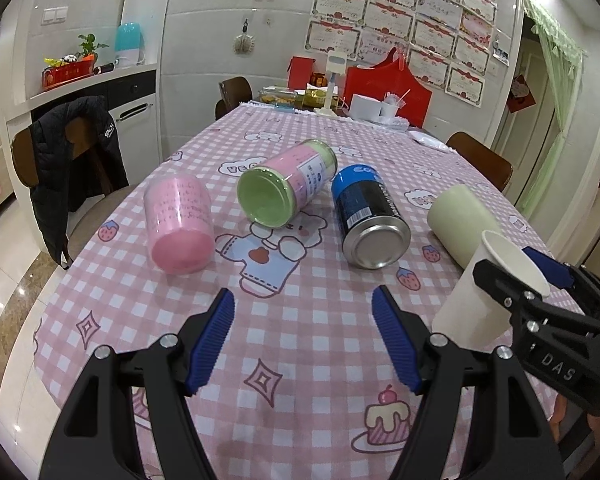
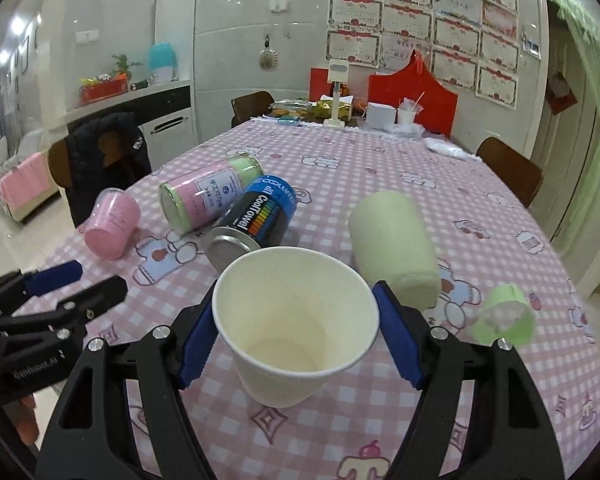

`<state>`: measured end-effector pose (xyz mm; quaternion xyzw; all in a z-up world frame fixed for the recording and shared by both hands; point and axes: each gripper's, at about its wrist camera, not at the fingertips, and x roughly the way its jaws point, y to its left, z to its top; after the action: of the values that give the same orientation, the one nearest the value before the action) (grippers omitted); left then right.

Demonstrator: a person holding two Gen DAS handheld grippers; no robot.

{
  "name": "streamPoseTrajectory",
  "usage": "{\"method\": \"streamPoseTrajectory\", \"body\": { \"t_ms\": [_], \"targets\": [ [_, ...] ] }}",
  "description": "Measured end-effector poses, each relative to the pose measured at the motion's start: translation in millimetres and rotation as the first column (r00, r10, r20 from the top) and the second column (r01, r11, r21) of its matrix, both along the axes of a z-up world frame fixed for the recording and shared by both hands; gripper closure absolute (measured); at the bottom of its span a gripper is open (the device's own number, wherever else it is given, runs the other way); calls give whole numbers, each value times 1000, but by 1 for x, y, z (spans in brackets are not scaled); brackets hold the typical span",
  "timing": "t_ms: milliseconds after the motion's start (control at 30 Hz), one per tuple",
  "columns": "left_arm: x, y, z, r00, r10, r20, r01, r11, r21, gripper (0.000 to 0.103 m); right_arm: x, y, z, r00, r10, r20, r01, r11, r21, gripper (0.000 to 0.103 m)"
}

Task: Flip cup upside down
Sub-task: 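Rotate the held cup with the right gripper and stand it on its base, then open the right gripper and pull it back from the cup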

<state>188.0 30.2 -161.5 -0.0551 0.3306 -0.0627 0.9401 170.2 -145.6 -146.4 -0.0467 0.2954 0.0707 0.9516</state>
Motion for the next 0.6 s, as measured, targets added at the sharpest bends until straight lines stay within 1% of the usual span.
{"method": "streamPoseTrajectory", "body": {
  "t_ms": [300,367,467,500,533,600],
  "targets": [
    [-8,-2,2,1000,-3,3,3,1000,11,33,-10,5,-7,1000,16,-8,-16,1000,-6,32],
    [-11,-2,5,1000,-3,6,3,1000,11,33,-12,5,-6,1000,27,-11,-27,1000,8,31],
    [-15,-3,9,1000,-4,16,4,1000,11,33,-18,5,-4,999,33,0,-33,999,26,24],
    [-18,-3,11,1000,-4,20,4,1000,13,33,-20,6,-2,999,33,6,-33,999,26,19],
    [-19,-3,12,1000,-5,23,5,1000,14,33,-23,6,0,999,32,16,-32,999,26,17],
    [-23,-4,16,999,-6,31,5,1000,18,33,-27,5,3,999,34,25,-35,999,35,17]
  ]
}}
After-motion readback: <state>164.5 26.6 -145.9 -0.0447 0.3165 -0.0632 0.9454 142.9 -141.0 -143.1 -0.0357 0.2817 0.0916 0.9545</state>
